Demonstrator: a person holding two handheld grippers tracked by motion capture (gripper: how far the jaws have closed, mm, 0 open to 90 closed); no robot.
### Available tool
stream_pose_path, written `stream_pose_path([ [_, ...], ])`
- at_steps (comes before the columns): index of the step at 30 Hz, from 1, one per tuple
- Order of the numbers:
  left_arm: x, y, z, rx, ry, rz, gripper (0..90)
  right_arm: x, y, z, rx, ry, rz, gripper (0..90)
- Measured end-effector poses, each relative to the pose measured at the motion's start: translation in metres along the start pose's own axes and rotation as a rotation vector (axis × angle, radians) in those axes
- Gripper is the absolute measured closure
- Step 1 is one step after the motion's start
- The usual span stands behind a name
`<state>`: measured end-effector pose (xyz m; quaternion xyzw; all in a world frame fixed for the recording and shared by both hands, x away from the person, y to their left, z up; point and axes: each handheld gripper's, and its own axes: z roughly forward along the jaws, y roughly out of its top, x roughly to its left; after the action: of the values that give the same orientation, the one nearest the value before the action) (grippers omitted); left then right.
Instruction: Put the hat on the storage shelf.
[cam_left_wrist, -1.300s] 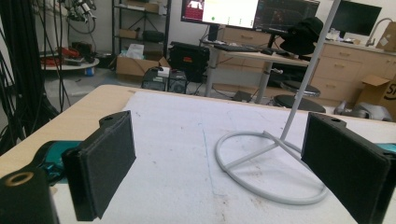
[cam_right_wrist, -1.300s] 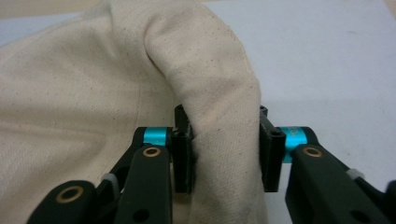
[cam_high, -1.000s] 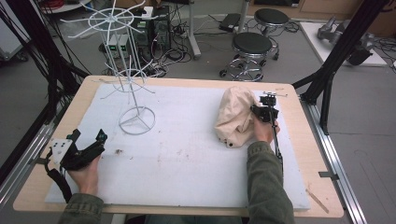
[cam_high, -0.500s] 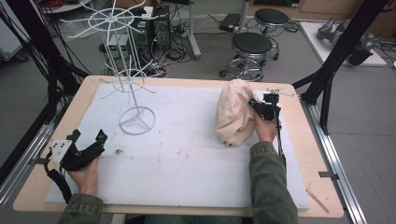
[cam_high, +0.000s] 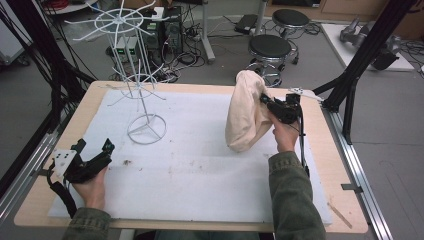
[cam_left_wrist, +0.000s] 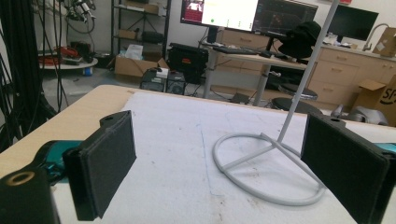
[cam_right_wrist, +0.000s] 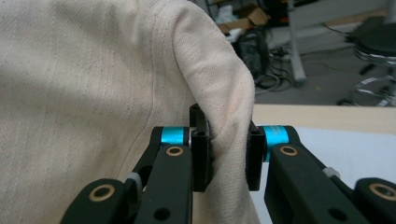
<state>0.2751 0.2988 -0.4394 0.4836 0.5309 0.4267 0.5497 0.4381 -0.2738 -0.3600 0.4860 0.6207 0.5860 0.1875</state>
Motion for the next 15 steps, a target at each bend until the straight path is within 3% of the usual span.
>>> stream_pose_path([
  [1, 0.0, 0.0, 0.0, 0.0, 0.0, 0.0, 10.3, 0.0, 0.0, 0.0, 0.0, 0.0, 0.0, 78.7],
  [2, 0.0, 0.0, 0.0, 0.002, 0.0, 0.003, 10.2, 0.007, 0.002, -0.001, -0.017, 0.052, -0.004, 78.5],
  [4, 0.0, 0.0, 0.0, 0.002, -0.001, 0.003, 10.2, 0.009, 0.002, -0.001, -0.025, 0.068, -0.006, 78.5],
  [5, 0.0, 0.0, 0.0, 0.002, -0.001, 0.003, 10.2, 0.017, 0.004, -0.002, -0.046, 0.115, -0.013, 78.5],
  [9, 0.0, 0.0, 0.0, 0.002, -0.001, 0.006, 10.2, 0.028, 0.006, -0.004, -0.078, 0.171, -0.023, 78.6],
  [15, 0.0, 0.0, 0.0, -0.001, 0.001, 0.001, 10.2, 0.06, 0.025, -0.007, -0.113, 0.316, -0.073, 78.2],
])
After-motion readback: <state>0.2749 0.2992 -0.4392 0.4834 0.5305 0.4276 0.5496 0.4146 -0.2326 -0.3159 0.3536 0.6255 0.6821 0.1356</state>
